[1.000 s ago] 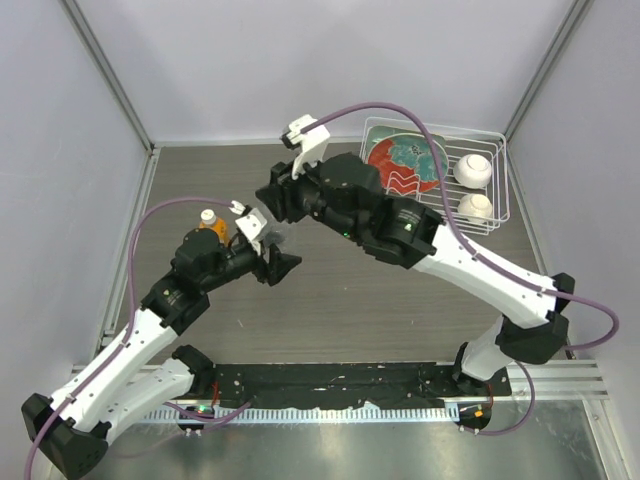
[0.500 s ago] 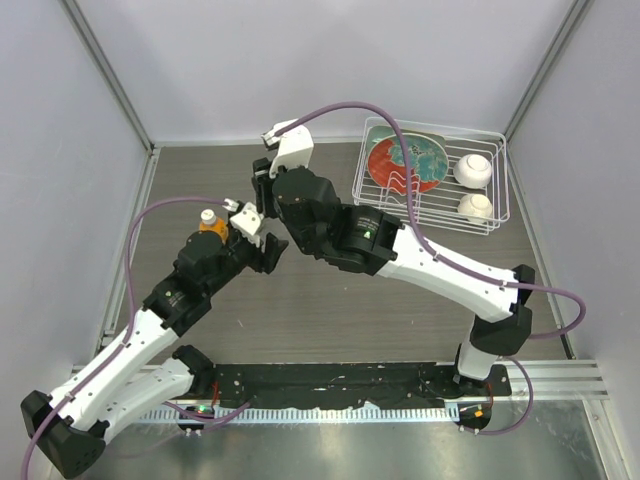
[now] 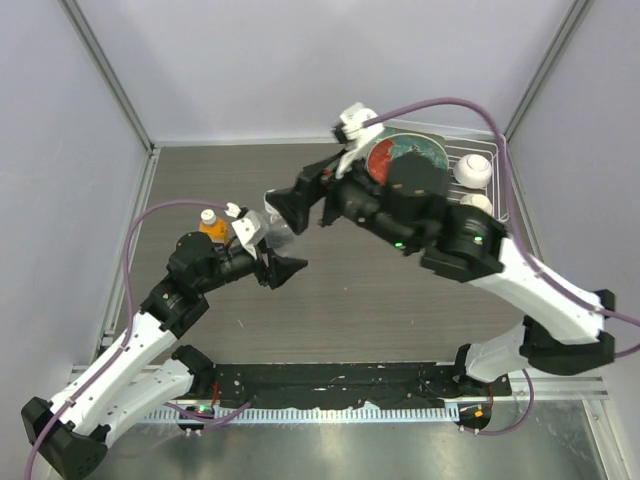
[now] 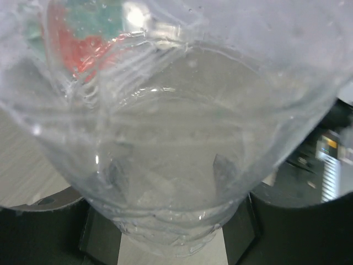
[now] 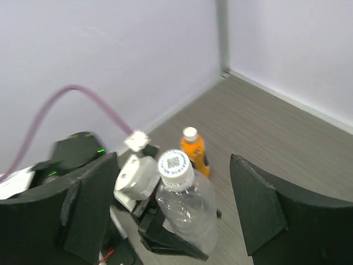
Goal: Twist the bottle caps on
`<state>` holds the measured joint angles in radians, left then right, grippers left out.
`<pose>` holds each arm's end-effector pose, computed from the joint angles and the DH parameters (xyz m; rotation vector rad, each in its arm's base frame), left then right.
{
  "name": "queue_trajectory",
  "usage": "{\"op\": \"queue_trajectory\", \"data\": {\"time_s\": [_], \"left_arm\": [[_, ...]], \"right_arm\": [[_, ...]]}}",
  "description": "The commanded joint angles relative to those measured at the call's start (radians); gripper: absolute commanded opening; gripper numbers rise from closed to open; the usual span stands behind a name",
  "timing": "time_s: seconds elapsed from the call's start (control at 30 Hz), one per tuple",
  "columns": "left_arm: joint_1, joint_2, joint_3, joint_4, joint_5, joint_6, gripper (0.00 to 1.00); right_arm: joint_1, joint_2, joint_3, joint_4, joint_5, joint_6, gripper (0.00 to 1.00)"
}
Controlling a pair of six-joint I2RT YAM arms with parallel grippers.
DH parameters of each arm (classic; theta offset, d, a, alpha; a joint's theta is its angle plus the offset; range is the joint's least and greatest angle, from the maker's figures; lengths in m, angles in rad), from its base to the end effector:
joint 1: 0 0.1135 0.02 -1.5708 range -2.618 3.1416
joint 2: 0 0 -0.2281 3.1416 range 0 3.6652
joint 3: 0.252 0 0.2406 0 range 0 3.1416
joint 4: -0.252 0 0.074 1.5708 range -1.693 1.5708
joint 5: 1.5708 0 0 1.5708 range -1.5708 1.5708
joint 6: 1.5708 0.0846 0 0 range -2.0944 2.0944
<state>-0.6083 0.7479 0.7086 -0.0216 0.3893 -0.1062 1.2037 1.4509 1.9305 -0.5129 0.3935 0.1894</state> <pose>0.1785 -0.1635 0.3102 0.7149 1.5405 -0.8578 0.1465 0.2906 0.4956 -0.5155 1.5730 0.7601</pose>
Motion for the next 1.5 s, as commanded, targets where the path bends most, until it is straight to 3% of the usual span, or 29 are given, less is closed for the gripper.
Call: {"op": "queue_trajectory", "data": {"time_s": [0.0, 0.03, 0.07, 0.13, 0.23, 0.37, 0.73, 1.17, 1.27, 1.47], "left_arm": [[0.004, 0.007, -0.011, 0.087, 0.463, -0.035, 0.0], [0.004, 0.008, -0.008, 0.091, 0.623, -0.036, 0.0], [0.004, 0.01, -0.008, 0.092, 0.696, -0.036, 0.0], [0.002, 0.013, 0.002, 0.08, 0.86, -0.033, 0.01], [0.002, 0.016, 0.02, 0.025, 1.005, -0.006, 0.11], [-0.002, 0.022, 0.041, -0.027, 1.092, -0.006, 0.14], [-0.007, 0.028, 0.058, -0.052, 1.157, -0.009, 0.12], [-0.007, 0.03, 0.08, -0.052, 1.143, 0.019, 0.07], [-0.007, 0.03, 0.077, -0.052, 1.139, 0.02, 0.06], [-0.007, 0.022, 0.074, -0.049, 1.109, 0.026, 0.03]], "right_arm": [[-0.088, -0.121, -0.051, 0.062, -0.483, -0.071, 0.86], [-0.105, -0.133, -0.063, 0.063, -0.561, -0.074, 0.86], [-0.146, -0.148, -0.088, 0.063, -0.722, -0.088, 0.86], [-0.17, -0.162, -0.114, 0.068, -0.855, -0.105, 0.86], [-0.187, -0.158, -0.137, 0.076, -0.993, -0.12, 0.86], [-0.194, -0.129, -0.133, 0.114, -1.077, -0.108, 0.84], [-0.197, -0.084, -0.175, 0.302, -1.317, -0.018, 0.81], [-0.201, -0.049, -0.226, 0.366, -1.34, 0.024, 0.73], [-0.199, -0.047, -0.232, 0.378, -1.349, 0.036, 0.69], [-0.201, -0.061, -0.274, 0.432, -1.374, 0.064, 0.5]]}}
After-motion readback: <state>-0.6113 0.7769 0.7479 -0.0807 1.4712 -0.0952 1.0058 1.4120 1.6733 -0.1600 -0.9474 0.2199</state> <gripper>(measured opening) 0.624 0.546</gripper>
